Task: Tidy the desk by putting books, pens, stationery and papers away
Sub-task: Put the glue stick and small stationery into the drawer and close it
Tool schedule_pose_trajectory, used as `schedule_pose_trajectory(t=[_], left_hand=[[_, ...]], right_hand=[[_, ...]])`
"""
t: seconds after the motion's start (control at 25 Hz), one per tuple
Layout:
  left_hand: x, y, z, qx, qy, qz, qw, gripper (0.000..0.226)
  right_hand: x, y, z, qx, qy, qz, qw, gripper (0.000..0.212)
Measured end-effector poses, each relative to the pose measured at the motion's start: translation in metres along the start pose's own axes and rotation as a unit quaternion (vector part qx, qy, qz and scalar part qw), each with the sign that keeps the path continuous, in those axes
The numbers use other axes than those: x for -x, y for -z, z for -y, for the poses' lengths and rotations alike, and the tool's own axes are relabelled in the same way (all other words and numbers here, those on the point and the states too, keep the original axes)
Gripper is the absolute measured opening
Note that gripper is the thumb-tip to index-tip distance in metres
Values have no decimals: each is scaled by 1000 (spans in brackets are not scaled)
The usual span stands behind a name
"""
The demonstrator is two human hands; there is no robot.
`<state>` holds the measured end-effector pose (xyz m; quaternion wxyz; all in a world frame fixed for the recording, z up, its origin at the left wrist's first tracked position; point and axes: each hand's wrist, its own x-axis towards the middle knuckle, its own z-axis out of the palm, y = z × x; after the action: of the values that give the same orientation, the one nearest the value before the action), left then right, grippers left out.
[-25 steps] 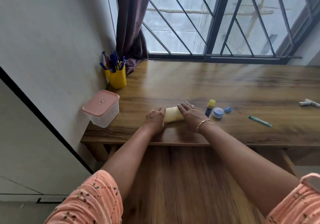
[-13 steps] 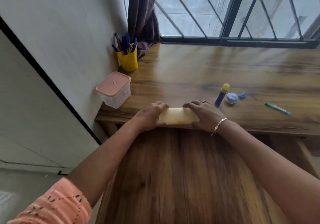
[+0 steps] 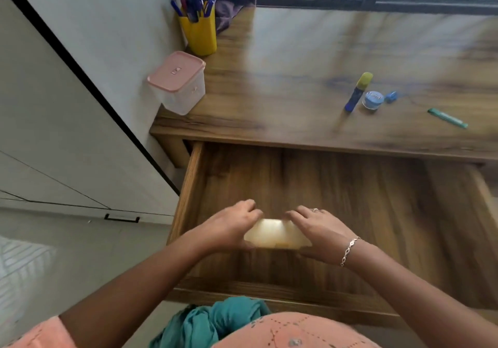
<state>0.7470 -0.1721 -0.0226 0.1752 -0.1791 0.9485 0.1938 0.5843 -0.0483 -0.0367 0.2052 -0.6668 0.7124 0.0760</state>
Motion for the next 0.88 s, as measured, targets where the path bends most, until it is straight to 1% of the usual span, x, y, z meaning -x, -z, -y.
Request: schedule_pose_trajectory(t=[0.12, 0.28, 0.52, 0.64, 0.88], left_hand=[[-17, -17, -30, -5, -26, 14, 1000, 60], [-45, -31, -67, -9, -55, 58, 997, 58], [-58, -45, -89, -7, -50, 91, 995, 62], [-56, -45, -89, 9, -39, 97, 994, 62], [-51, -46, -92, 47, -25, 107, 993, 57]], right_hand=[[26, -16, -21, -21, -30, 45, 998, 77], [57, -28, -51, -34, -65, 89, 993, 76], [72, -42, -72, -76, -47, 117, 989, 58], [70, -42, -76, -84, -32, 121, 989, 56], [66, -37, -77, -74, -6, 156, 985, 58]])
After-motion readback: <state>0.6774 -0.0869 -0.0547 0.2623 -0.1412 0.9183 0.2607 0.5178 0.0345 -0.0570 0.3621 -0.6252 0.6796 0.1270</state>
